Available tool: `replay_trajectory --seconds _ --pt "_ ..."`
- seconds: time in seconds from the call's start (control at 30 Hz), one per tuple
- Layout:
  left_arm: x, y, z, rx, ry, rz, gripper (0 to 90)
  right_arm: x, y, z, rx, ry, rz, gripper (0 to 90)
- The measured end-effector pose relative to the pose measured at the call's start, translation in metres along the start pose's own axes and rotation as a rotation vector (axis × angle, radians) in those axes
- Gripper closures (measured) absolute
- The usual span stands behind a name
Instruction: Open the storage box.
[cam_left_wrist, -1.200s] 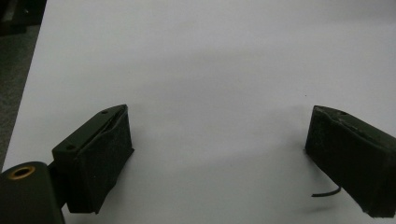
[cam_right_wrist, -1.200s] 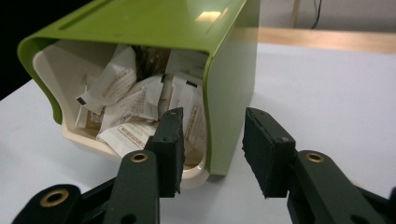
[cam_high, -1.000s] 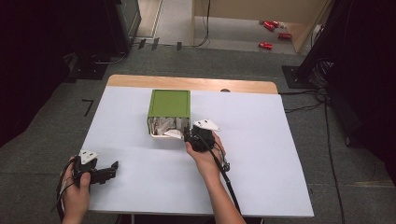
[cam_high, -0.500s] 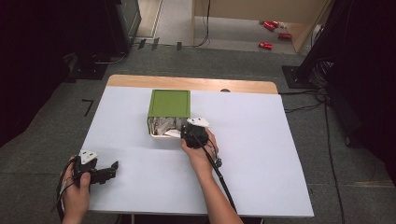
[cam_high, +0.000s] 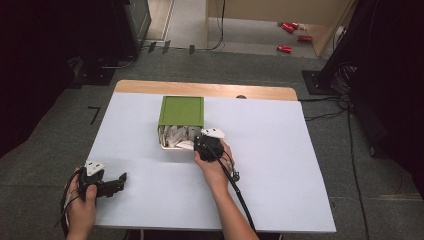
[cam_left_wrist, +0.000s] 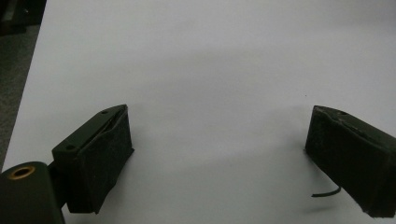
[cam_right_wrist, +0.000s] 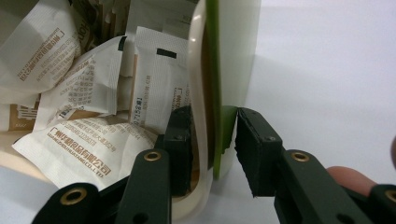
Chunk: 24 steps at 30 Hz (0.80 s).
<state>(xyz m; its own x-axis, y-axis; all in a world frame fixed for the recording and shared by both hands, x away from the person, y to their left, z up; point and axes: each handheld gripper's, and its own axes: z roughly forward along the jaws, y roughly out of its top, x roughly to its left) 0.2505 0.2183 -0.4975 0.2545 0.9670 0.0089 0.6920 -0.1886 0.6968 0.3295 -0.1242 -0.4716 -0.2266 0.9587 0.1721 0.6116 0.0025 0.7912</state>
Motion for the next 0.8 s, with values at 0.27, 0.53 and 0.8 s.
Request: replay_trajectory --seconds 0.27,0.53,0.8 --pt "0.000 0.000 0.000 0.000 0.000 0.000 7.7 0.003 -0.007 -0.013 0.001 0.007 -0.002 67.0" --pt "0.000 0.000 0.000 0.001 0.000 0.001 7.7 0.007 -0.002 -0.037 -0.059 0.026 0.013 70.2" --pt "0.000 0.000 0.000 0.001 0.000 0.000 7.7 0.011 0.004 -0.044 -0.095 -0.016 0.000 79.4"
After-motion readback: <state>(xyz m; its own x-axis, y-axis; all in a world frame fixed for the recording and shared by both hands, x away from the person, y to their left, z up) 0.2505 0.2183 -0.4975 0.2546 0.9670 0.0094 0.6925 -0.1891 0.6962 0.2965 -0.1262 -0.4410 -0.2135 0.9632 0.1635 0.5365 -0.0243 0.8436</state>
